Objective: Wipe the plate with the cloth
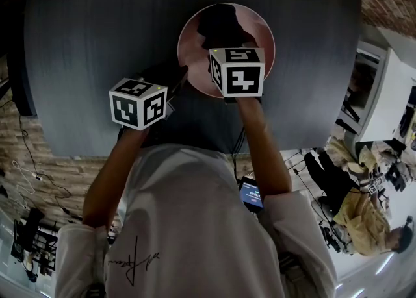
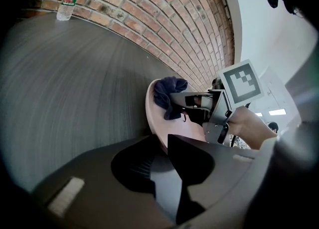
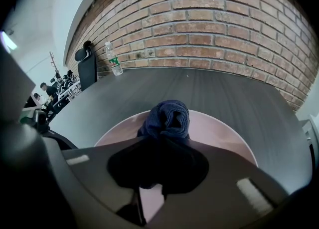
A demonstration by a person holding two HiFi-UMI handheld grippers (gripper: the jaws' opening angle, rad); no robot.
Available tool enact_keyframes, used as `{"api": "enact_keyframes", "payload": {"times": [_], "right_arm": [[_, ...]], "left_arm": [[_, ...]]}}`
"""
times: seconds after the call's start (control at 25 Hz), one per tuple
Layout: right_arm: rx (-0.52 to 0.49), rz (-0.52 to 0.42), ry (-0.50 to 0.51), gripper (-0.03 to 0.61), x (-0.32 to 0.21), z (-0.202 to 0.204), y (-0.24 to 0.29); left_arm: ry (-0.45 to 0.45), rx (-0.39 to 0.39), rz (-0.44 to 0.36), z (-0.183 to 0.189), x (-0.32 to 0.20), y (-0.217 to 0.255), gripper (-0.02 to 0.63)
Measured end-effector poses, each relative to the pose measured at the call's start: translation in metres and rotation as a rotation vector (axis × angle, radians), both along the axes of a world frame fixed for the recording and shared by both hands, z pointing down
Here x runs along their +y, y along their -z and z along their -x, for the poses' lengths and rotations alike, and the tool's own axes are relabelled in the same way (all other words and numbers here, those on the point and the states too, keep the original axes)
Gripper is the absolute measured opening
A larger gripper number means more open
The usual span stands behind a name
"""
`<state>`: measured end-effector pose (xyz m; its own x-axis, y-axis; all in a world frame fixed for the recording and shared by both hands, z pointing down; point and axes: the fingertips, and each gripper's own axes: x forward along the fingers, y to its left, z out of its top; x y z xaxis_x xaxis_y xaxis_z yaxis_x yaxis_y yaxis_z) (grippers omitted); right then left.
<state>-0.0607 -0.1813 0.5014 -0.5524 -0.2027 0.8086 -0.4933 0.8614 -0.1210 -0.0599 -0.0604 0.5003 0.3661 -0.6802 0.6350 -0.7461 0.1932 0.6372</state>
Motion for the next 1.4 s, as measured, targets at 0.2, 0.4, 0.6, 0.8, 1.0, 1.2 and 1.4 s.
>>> {"api": "enact_keyframes", "payload": {"times": [0.2,0.4,0.6,0.8,1.0,1.2,1.4], "right_arm": [[-0.006,0.007,0.015,0.067,0.005,0.003,0.000],[-0.013,0.015,0.042,0.069,0.013,0.006,0.000],[-0.015,0.019,0.051,0.070,0.021,0.007,-0.001],[-0.018,0.025,0.061,0.070,0.020,0.007,0.001],[-0.023,0.032,0.072,0.069,0.026,0.008,0.000],[-0.026,0.038,0.086,0.070,0.032,0.010,0.001],[-0.028,0.054,0.108,0.071,0.040,0.010,-0.002]], "left_arm": [[0.004,0.006,-0.001,0.000,0.000,0.000,0.094],[0.009,0.012,0.001,0.001,0.001,0.000,0.094],[0.021,0.009,-0.002,0.003,0.000,0.002,0.094],[0.019,0.010,-0.001,0.002,-0.004,0.003,0.094],[0.024,0.019,0.001,0.001,0.000,-0.001,0.094],[0.038,0.017,0.000,0.003,0.000,0.003,0.092],[0.046,0.024,-0.001,0.002,-0.001,0.000,0.092]]}}
